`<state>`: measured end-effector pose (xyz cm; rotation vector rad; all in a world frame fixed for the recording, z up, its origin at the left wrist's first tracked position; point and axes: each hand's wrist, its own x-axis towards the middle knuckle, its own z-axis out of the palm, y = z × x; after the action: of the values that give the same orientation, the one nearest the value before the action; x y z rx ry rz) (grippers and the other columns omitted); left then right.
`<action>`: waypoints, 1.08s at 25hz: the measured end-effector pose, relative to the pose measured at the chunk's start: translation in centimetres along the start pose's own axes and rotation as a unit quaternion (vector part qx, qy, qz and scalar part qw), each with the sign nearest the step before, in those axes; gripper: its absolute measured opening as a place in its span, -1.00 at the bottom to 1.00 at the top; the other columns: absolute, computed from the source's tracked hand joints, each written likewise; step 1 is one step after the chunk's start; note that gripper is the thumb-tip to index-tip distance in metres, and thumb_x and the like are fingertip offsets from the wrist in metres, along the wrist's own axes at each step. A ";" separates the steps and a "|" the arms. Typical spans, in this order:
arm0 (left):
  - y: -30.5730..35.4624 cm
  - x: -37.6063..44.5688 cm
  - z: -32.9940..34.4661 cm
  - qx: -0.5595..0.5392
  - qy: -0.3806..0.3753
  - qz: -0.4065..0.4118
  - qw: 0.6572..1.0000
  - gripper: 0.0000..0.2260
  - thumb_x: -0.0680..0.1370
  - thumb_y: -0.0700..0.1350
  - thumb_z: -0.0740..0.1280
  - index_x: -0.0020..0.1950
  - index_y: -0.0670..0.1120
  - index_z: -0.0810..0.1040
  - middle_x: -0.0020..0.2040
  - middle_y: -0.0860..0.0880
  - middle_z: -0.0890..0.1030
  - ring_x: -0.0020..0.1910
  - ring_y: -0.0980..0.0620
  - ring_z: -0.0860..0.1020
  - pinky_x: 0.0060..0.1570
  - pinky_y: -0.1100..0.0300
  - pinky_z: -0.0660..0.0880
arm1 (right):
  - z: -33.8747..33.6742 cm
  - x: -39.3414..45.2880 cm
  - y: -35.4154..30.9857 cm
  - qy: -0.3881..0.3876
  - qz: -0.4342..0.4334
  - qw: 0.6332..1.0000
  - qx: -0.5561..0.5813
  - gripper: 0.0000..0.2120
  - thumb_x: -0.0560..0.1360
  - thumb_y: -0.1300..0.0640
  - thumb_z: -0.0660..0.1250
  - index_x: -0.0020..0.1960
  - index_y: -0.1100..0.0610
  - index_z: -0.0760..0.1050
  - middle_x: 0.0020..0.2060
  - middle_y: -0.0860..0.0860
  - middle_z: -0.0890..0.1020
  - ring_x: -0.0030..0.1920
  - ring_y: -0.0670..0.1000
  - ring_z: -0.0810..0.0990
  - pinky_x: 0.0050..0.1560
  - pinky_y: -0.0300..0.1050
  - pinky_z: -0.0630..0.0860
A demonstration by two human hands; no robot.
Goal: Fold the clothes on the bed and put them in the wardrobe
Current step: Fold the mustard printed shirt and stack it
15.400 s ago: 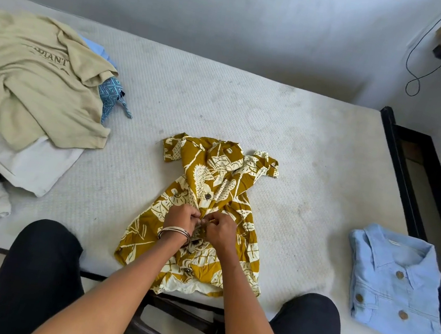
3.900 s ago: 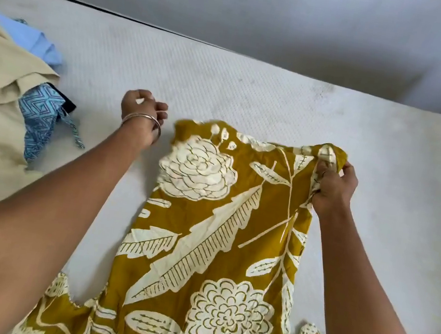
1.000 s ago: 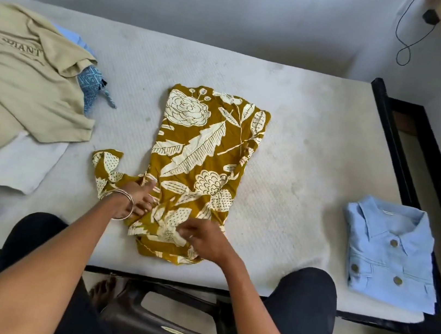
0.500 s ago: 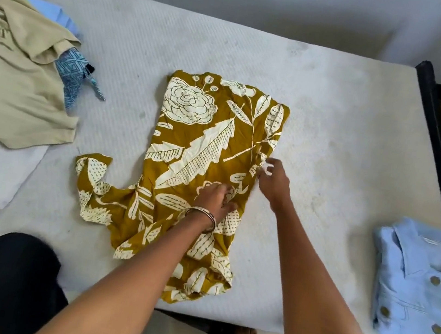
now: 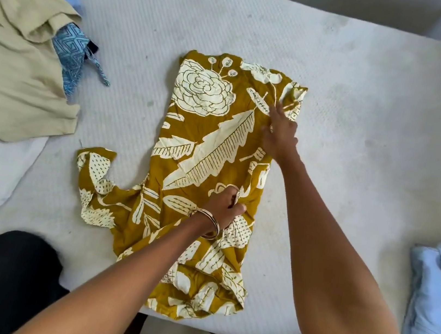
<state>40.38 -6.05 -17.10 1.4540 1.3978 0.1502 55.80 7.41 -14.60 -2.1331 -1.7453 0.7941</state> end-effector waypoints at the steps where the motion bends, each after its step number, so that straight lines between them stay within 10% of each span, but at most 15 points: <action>1: -0.2 -0.1 -0.1 -0.014 0.011 -0.011 1.000 -0.69 0.59 -0.05 0.26 0.29 -0.14 0.40 -0.25 0.00 0.45 -0.12 -0.10 0.52 -0.13 0.16 0.36 | 0.3 -0.4 -0.2 -0.019 -0.005 1.000 -0.014 -0.49 0.64 0.18 0.09 0.57 0.00 0.14 0.59 0.02 0.06 0.54 0.26 0.03 0.42 0.39 0.08; 6: -0.6 -1.0 -0.6 -0.021 0.003 -0.037 0.999 -0.68 0.58 0.04 0.28 0.20 -0.15 0.38 -0.11 -0.11 0.58 -0.03 -0.16 0.55 -0.06 0.09 0.44 | 1.6 -4.6 2.0 0.180 0.136 0.968 0.112 -0.62 0.58 0.26 0.17 0.39 0.13 0.43 0.39 0.15 0.42 0.40 0.23 0.32 0.33 0.10 0.29; 11: 0.1 -1.8 -1.1 0.150 -0.065 -0.022 0.986 -0.36 0.50 0.24 0.31 0.46 -0.07 0.28 0.26 -0.14 0.55 0.20 -0.15 0.52 0.15 0.02 0.50 | 2.3 -9.9 2.9 0.070 0.111 0.979 0.157 -0.57 0.58 0.22 0.27 0.43 0.24 0.34 0.32 0.19 0.51 0.30 0.19 0.48 0.23 -0.01 0.41; 15: -0.3 -5.7 -1.9 0.363 0.041 -0.001 0.931 -0.39 0.44 0.36 0.27 0.38 0.06 0.37 0.34 -0.05 0.47 0.34 -0.14 0.39 0.27 -0.11 0.34 | 4.9 -18.1 2.3 0.094 0.165 0.954 0.233 -0.60 0.57 0.09 0.34 0.36 0.18 0.41 0.12 0.12 0.60 0.14 0.11 0.58 0.02 -0.18 0.45; 21: -6.2 -12.6 -4.3 0.331 0.057 -0.193 0.922 -0.17 0.32 0.40 0.38 0.45 0.04 0.23 0.46 -0.15 0.27 0.43 -0.21 0.26 0.29 -0.22 0.30 | 7.0 -26.3 1.9 -0.118 0.275 0.945 0.131 -0.44 0.37 -0.27 0.46 0.12 0.13 0.48 -0.06 -0.01 0.58 0.06 0.09 0.58 0.08 0.03 0.50; 27: -7.3 -15.8 -6.4 0.277 0.061 -0.220 0.933 -0.58 0.48 0.13 0.35 0.27 -0.01 0.47 0.30 -0.11 0.49 0.26 -0.20 0.46 0.21 -0.13 0.40 | 4.5 -30.3 2.9 -0.128 0.347 0.888 0.274 -0.67 0.38 0.13 0.57 0.00 0.27 0.52 -0.02 0.17 0.65 -0.06 0.15 0.65 -0.06 0.12 0.66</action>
<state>26.31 -16.54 -11.02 1.5441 1.9342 -0.4850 51.92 -23.04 -12.54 -2.2699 -0.6374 1.5799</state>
